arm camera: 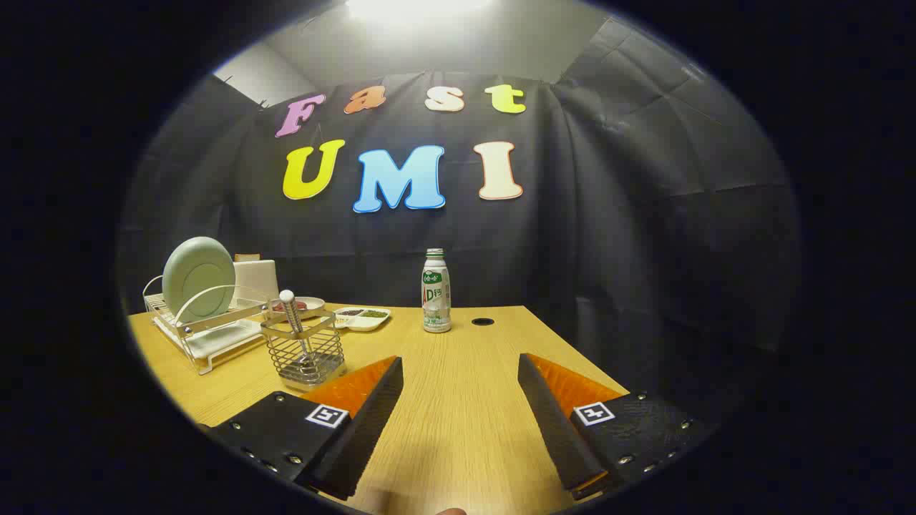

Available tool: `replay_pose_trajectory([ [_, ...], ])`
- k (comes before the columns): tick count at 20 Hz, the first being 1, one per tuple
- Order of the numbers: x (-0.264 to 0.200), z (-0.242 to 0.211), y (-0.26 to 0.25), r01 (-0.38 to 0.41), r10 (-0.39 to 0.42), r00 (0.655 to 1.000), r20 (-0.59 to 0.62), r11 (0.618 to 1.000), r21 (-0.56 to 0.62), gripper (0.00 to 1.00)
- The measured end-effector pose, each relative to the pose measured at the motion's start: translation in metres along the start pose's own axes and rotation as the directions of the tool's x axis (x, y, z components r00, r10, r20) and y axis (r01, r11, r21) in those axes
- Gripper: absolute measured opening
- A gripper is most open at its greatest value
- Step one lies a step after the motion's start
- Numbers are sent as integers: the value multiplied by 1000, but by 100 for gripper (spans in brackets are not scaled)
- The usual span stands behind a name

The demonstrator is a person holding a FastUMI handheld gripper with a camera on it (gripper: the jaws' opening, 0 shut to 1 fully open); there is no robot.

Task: Take the plate from the dish rack, then take the spoon from the basket and place it into the plate.

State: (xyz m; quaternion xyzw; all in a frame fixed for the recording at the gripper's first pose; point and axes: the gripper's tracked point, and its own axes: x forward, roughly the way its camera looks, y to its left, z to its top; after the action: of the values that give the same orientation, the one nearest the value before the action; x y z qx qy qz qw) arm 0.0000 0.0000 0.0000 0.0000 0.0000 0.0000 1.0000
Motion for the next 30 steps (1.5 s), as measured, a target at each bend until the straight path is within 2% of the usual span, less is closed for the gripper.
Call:
replay_pose_trajectory([
  [4, 45, 11, 0, 4, -4, 999, 35, 1000, -7, 99],
  [8, 59, 39, -11, 50, -49, 997, 65, 999, -15, 99],
  [12, 14, 81, -25, 145, -141, 987, 75, 988, -55, 99],
  [14, -17, 102, -17, 151, -147, 987, 62, 987, -48, 99],
  [16, -46, 123, 1, 128, -126, 991, 50, 991, -36, 99],
  [18, -70, 139, 25, 73, -71, 997, 36, 997, -32, 99],
  [22, -92, 166, 75, -44, 44, 999, 13, 999, -22, 99],
  [26, -88, 192, 138, -130, 130, 991, 8, 990, -50, 99],
  [30, -65, 219, 217, -170, 170, 985, 29, 985, -4, 99],
])
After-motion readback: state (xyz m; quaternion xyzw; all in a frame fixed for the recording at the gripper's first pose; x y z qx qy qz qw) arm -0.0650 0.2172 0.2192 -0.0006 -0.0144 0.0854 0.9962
